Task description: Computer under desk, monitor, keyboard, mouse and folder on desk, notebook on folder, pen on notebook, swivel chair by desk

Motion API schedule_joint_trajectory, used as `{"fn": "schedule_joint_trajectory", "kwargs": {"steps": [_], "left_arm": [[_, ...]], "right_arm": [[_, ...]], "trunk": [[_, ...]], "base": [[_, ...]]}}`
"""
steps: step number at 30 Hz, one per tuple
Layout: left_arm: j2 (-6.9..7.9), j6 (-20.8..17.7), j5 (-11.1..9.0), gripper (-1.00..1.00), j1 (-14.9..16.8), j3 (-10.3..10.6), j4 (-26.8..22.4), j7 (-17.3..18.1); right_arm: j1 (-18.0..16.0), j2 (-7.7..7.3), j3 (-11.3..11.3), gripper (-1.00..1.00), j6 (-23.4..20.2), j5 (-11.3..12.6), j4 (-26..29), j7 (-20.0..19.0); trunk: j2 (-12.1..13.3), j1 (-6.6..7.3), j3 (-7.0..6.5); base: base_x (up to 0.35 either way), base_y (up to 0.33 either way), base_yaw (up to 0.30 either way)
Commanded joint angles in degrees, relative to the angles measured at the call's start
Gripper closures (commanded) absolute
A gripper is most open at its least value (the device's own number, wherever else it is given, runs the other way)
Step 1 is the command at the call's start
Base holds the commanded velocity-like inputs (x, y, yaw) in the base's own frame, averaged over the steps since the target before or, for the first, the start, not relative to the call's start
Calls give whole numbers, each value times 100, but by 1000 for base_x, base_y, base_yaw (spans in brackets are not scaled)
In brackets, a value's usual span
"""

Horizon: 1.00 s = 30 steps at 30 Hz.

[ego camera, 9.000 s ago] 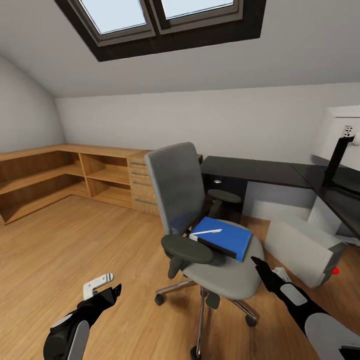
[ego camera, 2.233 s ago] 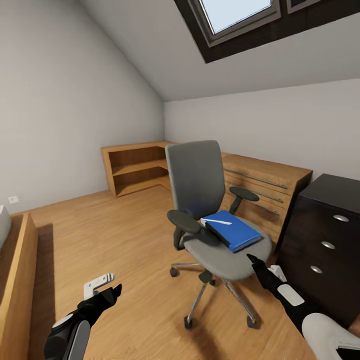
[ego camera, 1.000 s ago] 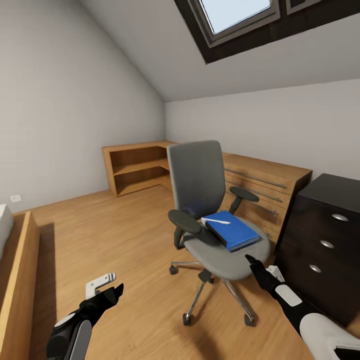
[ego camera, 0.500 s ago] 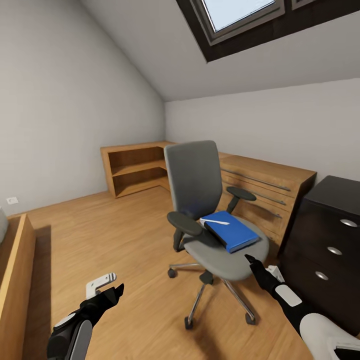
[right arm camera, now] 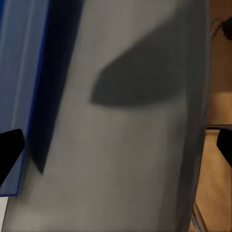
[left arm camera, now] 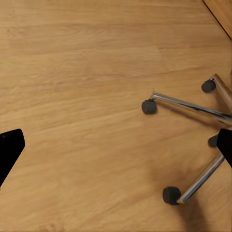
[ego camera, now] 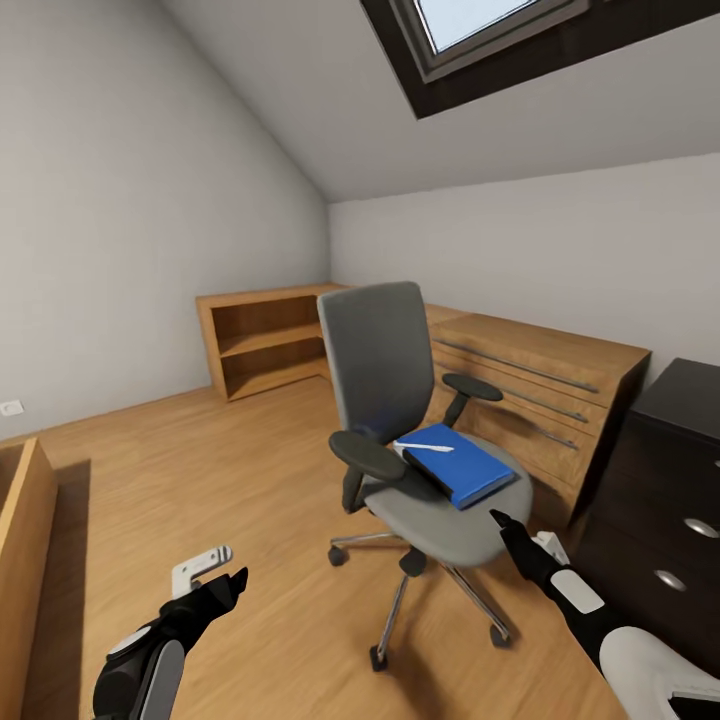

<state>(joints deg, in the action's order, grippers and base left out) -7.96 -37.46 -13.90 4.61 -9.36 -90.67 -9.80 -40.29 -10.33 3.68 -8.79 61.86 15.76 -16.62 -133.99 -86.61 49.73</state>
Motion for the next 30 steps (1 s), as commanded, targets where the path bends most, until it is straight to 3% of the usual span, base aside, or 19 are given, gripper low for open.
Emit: {"fn": "schedule_joint_trajectory", "kwargs": {"steps": [1, 12, 22, 30], "left_arm": [[-4, -24, -61, -100, 4, -4, -4, -40], [-3, -24, -61, -100, 4, -4, -3, -41], [-3, -24, -56, -100, 4, -4, -3, -49], [-4, -24, -60, -100, 4, 49, 5, -40]], "right_arm": [[-5, 5, 18, -100, -53, 63, 6, -34], [-5, 5, 18, -100, -53, 63, 6, -34], [-5, 5, 17, -100, -53, 63, 6, -34], [-5, 5, 18, -100, -53, 63, 6, -34]], "trunk": [[-2, -1, 5], [-2, -1, 5], [-2, -1, 5], [-2, -1, 5]], "base": [[231, 144, 0], [217, 173, 15], [25, 11, 111], [272, 0, 4]]}}
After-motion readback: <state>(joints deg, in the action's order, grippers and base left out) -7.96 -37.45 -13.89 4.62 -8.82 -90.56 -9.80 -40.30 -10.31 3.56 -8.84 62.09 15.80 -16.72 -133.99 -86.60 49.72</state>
